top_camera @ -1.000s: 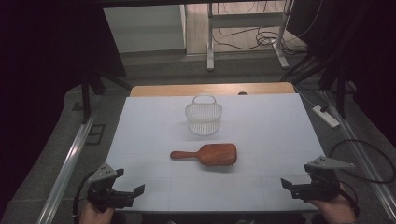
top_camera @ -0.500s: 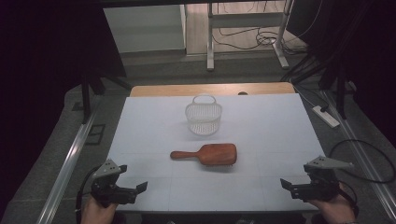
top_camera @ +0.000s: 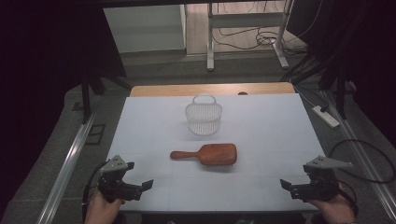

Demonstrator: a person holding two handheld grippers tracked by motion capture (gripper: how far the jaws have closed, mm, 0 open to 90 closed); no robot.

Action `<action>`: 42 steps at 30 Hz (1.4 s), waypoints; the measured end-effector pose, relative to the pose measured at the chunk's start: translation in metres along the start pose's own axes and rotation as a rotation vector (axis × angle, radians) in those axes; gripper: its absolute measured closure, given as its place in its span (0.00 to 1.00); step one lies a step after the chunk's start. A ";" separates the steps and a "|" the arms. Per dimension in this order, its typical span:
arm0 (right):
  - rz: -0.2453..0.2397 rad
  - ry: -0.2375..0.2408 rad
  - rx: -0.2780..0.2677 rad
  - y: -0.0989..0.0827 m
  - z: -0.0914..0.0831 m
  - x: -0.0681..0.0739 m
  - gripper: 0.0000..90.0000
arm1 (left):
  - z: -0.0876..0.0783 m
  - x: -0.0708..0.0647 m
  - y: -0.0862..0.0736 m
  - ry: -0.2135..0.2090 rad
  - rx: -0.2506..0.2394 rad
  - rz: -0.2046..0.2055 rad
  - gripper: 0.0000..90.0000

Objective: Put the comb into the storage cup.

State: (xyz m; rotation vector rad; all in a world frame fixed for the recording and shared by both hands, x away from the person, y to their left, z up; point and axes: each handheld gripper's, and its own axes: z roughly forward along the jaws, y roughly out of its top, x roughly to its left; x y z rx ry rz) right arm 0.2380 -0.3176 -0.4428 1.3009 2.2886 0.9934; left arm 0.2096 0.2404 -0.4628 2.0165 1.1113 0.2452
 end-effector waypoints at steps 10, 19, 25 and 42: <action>-0.002 0.001 0.004 0.000 0.000 0.000 0.00 | 0.004 0.002 0.006 0.009 0.014 0.003 0.00; -0.003 0.002 0.005 0.000 0.000 0.000 0.00 | 0.013 0.005 0.017 -0.005 0.022 0.007 0.00; -0.006 0.005 0.009 0.000 0.001 0.000 0.00 | 0.022 0.005 0.025 -0.017 0.038 0.015 0.00; -0.007 0.012 0.020 0.000 0.002 0.000 0.00 | 0.041 0.006 0.043 -0.028 0.079 0.044 0.00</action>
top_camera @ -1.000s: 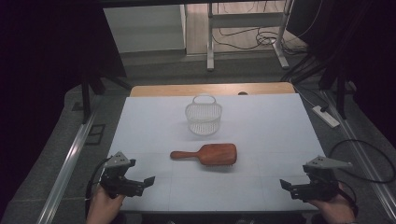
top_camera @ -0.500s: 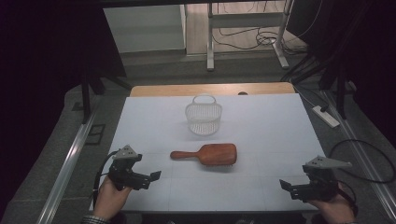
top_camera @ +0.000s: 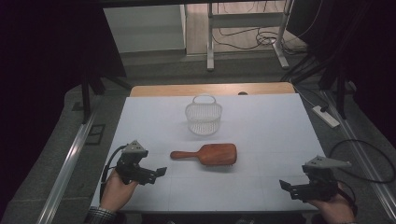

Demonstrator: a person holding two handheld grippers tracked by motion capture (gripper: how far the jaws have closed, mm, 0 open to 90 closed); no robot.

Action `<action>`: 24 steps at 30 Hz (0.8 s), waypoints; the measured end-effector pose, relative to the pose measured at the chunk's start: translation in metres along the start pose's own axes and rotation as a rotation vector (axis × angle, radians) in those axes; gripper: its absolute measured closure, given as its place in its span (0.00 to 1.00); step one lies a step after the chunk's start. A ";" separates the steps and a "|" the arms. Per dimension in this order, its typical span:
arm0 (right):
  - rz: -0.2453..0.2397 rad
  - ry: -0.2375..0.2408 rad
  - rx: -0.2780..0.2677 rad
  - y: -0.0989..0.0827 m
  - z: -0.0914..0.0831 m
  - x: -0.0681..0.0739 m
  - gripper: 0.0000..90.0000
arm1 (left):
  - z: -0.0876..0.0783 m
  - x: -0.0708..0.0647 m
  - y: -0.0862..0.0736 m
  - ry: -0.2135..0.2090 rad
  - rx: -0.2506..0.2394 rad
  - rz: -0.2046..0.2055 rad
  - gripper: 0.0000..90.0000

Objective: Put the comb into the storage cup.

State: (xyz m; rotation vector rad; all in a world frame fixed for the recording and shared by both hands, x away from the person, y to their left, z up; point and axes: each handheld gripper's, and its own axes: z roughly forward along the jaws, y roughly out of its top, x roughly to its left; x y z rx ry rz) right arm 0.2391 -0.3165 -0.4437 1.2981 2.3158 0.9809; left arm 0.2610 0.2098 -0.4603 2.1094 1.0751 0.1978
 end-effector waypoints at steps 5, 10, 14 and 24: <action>0.000 0.001 0.002 0.000 0.000 0.000 0.00 | 0.007 0.001 0.007 -0.006 0.005 0.004 0.00; 0.000 0.002 0.003 0.000 0.001 0.000 0.00 | 0.012 0.001 0.012 -0.002 0.011 0.007 0.00; -0.001 0.002 0.004 0.000 0.001 0.000 0.00 | 0.018 0.002 0.018 -0.005 0.019 0.016 0.00; -0.002 0.002 0.005 0.000 0.001 0.000 0.00 | 0.029 0.001 0.029 -0.002 0.042 0.033 0.00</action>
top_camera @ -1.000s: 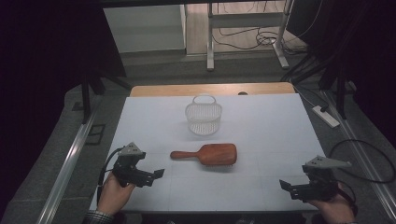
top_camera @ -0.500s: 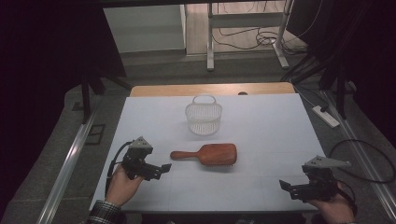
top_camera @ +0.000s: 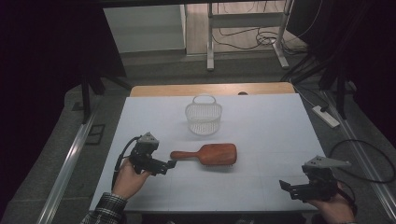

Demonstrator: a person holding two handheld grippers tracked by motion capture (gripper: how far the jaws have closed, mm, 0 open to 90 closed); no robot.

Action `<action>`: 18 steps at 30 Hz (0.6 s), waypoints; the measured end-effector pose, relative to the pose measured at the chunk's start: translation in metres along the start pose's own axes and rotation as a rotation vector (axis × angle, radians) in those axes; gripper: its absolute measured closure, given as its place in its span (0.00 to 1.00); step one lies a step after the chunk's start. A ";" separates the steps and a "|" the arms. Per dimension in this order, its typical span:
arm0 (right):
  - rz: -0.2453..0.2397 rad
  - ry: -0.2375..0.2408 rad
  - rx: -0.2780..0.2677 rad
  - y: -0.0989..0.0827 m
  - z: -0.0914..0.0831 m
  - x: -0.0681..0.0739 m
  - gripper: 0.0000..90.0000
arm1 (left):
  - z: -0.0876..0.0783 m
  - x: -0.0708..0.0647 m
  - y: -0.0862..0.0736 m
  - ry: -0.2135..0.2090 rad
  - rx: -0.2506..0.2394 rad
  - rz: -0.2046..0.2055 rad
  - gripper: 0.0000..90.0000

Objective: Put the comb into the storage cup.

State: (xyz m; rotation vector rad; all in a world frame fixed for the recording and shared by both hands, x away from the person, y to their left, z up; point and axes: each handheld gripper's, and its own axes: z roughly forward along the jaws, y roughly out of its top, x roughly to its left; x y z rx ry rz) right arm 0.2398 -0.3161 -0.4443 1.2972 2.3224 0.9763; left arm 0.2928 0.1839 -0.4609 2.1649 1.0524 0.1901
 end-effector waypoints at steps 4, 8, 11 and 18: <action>-0.001 0.001 0.002 0.000 0.000 0.000 0.00 | 0.005 -0.001 0.005 -0.008 0.007 0.008 0.00; -0.002 0.000 0.003 0.000 0.000 0.000 0.00 | 0.010 0.000 0.011 -0.020 0.014 0.012 0.00; -0.001 0.000 0.003 0.000 0.000 0.000 0.00 | 0.013 0.000 0.015 -0.024 0.019 0.013 0.00; -0.002 -0.001 0.004 0.000 0.000 0.000 0.00 | 0.021 0.001 0.024 -0.038 0.024 0.018 0.00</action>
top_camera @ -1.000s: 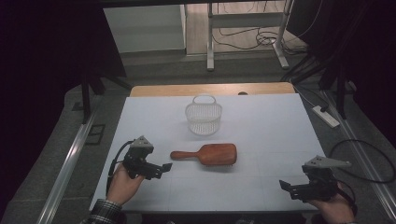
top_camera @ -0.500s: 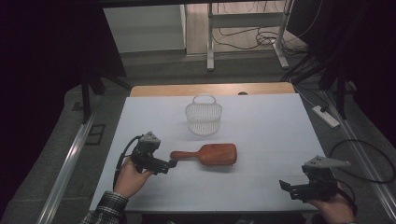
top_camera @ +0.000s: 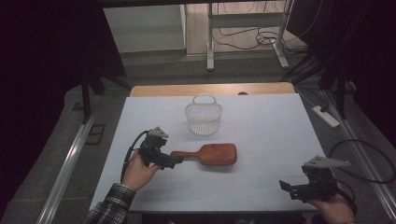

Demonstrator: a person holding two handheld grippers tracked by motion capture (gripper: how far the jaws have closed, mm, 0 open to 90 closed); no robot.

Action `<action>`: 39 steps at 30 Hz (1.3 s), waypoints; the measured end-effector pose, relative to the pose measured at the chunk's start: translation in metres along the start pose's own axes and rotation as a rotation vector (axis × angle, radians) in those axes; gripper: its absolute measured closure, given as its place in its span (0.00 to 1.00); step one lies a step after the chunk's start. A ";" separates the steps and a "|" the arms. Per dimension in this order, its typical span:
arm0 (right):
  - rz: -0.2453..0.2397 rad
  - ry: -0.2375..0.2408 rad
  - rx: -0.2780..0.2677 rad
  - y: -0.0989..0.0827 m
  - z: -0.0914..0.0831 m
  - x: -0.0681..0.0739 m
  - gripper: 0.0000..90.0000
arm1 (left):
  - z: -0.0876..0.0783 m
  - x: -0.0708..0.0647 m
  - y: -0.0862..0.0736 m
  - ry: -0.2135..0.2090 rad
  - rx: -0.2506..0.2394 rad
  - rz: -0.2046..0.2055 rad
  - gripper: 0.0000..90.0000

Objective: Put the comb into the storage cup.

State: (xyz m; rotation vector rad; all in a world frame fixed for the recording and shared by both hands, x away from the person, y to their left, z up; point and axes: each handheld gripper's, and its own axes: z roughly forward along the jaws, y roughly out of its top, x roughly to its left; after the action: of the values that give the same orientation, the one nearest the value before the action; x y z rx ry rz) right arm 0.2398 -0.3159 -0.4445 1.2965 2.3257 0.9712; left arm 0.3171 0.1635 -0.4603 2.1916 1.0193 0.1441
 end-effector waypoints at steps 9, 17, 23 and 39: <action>0.000 0.000 0.002 0.000 0.000 0.000 0.00 | 0.012 0.002 0.012 -0.008 0.016 0.011 0.00; -0.001 0.001 0.003 0.000 0.000 0.000 0.00 | 0.022 0.002 0.022 -0.006 0.042 0.044 0.00; -0.001 0.001 0.005 0.000 0.000 0.000 0.00 | 0.028 0.002 0.027 -0.009 0.052 0.059 0.00; -0.002 0.003 0.009 0.000 0.001 0.000 0.00 | 0.046 0.003 0.044 -0.021 0.077 0.074 0.00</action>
State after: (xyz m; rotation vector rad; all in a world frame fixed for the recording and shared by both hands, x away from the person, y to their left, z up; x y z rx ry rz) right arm 0.2405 -0.3160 -0.4450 1.2972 2.3357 0.9644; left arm 0.3641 0.1210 -0.4669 2.2963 0.9471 0.1168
